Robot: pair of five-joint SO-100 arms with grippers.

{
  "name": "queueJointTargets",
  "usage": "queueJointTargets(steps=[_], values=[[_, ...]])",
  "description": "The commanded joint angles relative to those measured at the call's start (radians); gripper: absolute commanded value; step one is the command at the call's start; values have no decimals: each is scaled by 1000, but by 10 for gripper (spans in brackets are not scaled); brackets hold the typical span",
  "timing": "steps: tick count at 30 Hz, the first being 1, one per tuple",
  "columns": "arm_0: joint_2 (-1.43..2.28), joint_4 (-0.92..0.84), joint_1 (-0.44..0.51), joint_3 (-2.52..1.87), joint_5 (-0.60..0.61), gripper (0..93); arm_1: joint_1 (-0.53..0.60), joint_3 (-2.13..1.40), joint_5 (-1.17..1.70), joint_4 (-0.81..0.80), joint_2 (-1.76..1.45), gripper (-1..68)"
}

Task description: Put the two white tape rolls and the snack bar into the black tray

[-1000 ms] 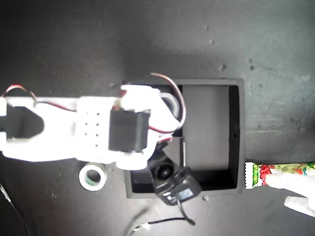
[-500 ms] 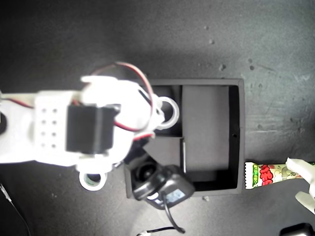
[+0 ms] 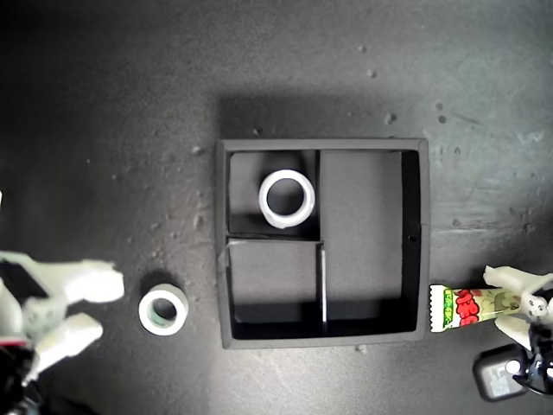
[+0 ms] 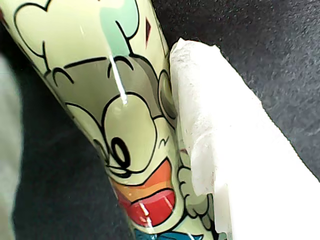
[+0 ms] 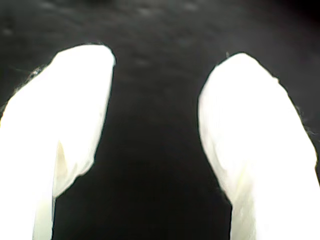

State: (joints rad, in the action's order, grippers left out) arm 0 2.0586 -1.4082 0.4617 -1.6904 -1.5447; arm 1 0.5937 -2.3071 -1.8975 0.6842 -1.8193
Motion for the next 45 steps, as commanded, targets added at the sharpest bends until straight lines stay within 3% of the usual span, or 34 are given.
queueJointTargets(steps=[1, 2, 4, 10, 20, 27, 37, 42, 45], values=[[-80, 170, 109, -48, -38, 137, -2, -20, -40, -26, -8, 53], [-124, 201, 127, -35, -37, 137, 0, -29, -57, -26, -12, 1], [-215, 232, 153, 18, -25, 138, 2, -29, -100, 5, -21, -2], [-403, 230, 173, 120, -6, 145, -14, 190, -377, 344, -67, -4], [-430, 232, 147, -6, -38, 154, -46, 224, -650, 376, -216, -4], [-466, 279, 152, -23, -6, 154, -127, 238, -680, 399, -216, -4], [-522, 364, 149, -49, 41, 154, -141, 235, -710, 428, -216, -4], [-552, 382, 129, -58, 55, 151, -242, 291, -383, 379, -216, -5], [-583, 382, 115, -55, 49, 98, -322, 391, -318, 597, -216, -5]])
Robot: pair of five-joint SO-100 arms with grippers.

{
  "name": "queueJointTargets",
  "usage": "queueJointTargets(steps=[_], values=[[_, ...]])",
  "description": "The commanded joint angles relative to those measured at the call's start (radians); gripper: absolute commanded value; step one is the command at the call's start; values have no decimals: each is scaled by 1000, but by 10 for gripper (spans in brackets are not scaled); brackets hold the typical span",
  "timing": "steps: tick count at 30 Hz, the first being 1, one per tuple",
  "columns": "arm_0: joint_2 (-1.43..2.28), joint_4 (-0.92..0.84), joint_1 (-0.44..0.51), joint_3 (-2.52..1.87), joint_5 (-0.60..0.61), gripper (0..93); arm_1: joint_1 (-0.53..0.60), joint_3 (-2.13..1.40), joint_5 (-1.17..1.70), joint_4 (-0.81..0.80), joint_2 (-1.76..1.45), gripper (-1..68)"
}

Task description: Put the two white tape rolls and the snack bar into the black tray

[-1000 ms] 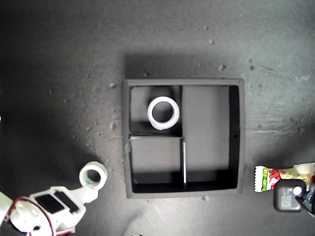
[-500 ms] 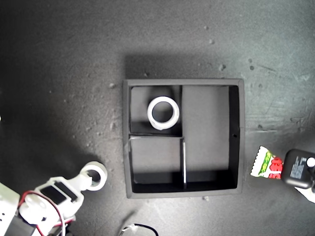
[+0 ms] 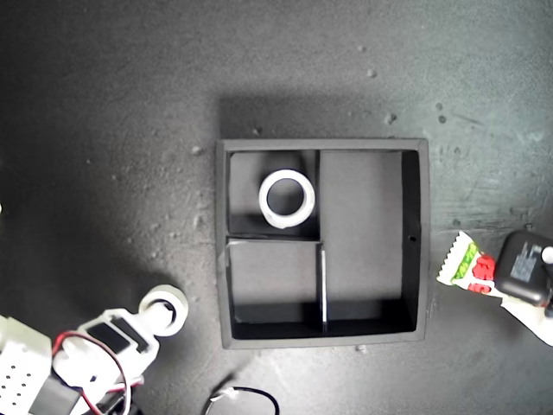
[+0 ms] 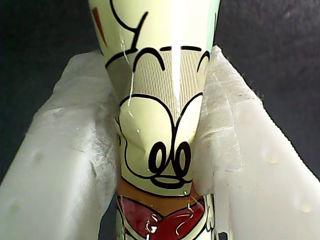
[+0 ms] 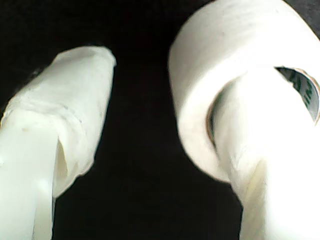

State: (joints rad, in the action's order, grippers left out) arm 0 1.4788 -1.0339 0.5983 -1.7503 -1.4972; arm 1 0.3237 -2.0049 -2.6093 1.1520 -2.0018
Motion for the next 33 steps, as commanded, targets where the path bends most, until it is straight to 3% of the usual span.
queueJointTargets(steps=[1, 5, 8, 12, 16, 18, 20, 24, 28, 30, 33], values=[[-8, 8, -26, 0, -6, 44, -95, 121, 460, 179, -34, -5], [38, 3, -43, -35, -5, 0, -201, 193, 629, 238, -29, -6], [126, -63, -69, -40, 11, 0, -186, 215, 344, 308, -37, -2], [272, -204, -147, -12, 97, 0, -149, 94, 21, 164, -37, -4], [333, -325, -227, 80, 212, 0, -156, 38, -67, 106, -31, -5], [327, -374, -250, 143, 270, 0, -181, 86, 29, 172, -12, -6], [318, -410, -270, 198, 301, 0, -152, 137, -64, 341, 3, -6], [293, -431, -305, 318, 370, 0, -107, 189, -199, 508, 2, -6], [187, -485, -314, 489, 425, 0, -78, 209, -390, 554, 0, -4], [129, -525, -316, 560, 436, 0, -98, 192, -364, 531, 2, -5], [74, -568, -313, 623, 442, 0, -224, 196, 52, 505, 0, -5]])
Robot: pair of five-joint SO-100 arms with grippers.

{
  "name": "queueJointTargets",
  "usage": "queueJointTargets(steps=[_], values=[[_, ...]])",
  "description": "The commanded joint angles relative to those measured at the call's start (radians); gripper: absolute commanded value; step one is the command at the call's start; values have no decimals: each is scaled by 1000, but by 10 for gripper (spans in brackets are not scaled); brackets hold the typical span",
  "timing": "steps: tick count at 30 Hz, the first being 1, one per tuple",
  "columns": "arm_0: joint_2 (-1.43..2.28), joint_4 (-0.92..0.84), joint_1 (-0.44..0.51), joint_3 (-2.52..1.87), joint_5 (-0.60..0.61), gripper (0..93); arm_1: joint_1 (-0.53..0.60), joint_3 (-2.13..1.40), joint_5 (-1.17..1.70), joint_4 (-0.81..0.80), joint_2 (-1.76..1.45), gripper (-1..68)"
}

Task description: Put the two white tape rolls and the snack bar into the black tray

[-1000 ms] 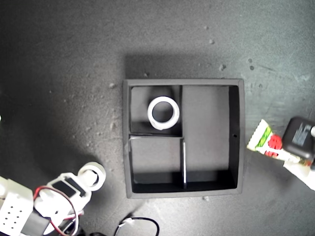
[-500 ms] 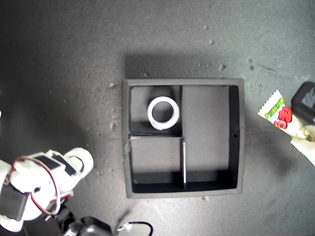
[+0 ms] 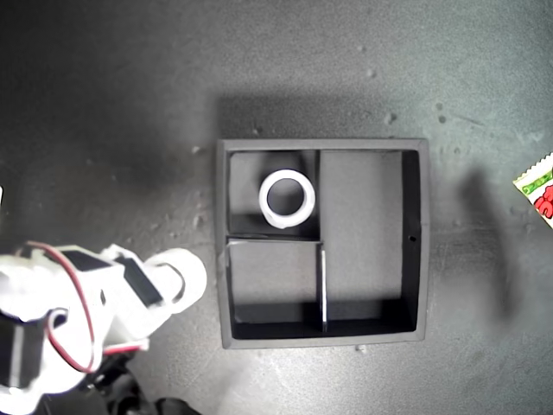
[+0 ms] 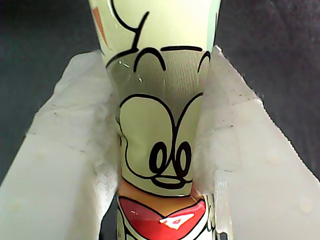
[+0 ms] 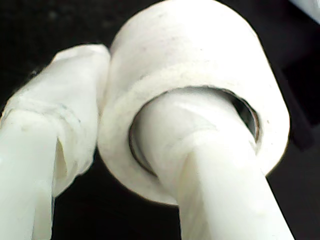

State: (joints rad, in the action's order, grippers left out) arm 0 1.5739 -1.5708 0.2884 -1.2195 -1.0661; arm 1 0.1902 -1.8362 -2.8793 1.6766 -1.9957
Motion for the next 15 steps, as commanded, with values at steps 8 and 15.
queueJointTargets(steps=[8, 15], values=[[-67, -58, 34, 129, -12, 0, -202, -3, 1697, -479, -14, -5], [-202, -69, 55, 244, -9, 0, -117, 64, 2238, -641, -5, -6]])
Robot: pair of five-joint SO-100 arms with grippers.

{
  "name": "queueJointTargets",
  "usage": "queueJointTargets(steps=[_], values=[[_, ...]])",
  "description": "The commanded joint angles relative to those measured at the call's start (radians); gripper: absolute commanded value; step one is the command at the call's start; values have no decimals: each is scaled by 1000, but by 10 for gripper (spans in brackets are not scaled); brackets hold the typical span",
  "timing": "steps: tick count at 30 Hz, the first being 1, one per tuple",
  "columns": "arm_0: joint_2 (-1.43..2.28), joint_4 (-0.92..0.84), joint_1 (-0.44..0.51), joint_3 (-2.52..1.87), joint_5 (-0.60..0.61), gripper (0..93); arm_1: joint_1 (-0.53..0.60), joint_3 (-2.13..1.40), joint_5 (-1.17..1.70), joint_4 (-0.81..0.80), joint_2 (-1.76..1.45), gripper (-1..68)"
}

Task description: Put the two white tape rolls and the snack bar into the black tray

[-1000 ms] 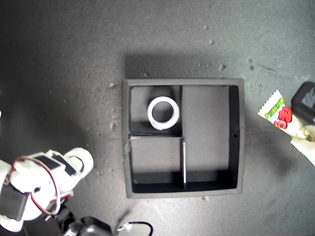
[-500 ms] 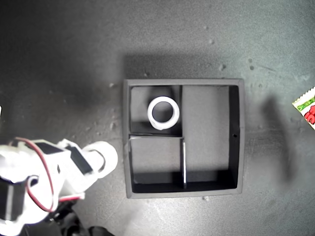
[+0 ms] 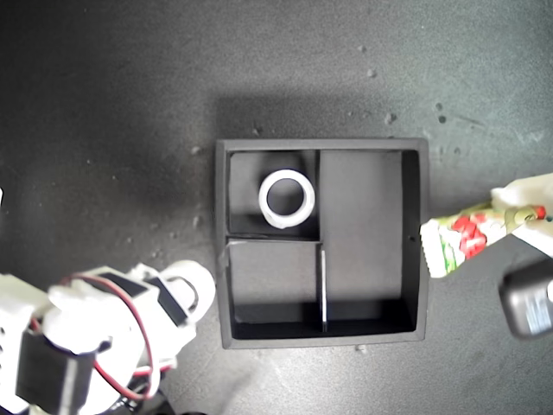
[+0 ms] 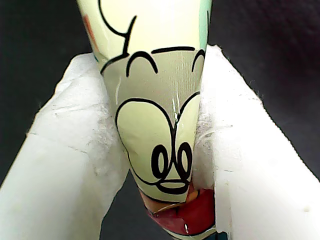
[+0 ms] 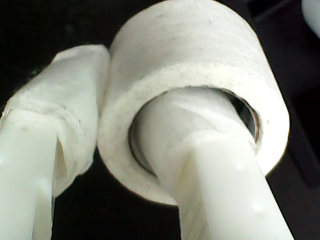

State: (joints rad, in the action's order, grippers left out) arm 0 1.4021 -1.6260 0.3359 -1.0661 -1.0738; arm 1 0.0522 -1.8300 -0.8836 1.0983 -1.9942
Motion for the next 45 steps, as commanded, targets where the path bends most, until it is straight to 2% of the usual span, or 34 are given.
queueJointTargets(steps=[1, 5, 9, 19, 28, 32, 35, 37, 45], values=[[-61, -25, 9, 127, 0, 0, 29, 58, 285, -81, -8, -6], [-190, -77, 11, 308, 3, 0, 63, 60, 390, -198, -18, -6], [-405, -206, 17, 658, 29, 0, 71, 109, 382, -241, -9, -6], [-569, -206, 3, 867, 31, 0, 91, 124, 514, -272, -6, -6], [-718, -206, 18, 989, 11, 0, 87, -46, 609, -543, -5, -6], [-758, -206, 18, 999, -2, 1, 84, -78, 640, -603, 14, -6], [-770, -206, 15, 1006, -8, 112, 84, -52, 644, -603, 74, -6], [-764, -207, 11, 1003, -11, 144, 89, -32, 643, -603, 127, -6], [-532, -207, -69, 821, 17, 146, 120, 71, 627, -650, 357, -6]])
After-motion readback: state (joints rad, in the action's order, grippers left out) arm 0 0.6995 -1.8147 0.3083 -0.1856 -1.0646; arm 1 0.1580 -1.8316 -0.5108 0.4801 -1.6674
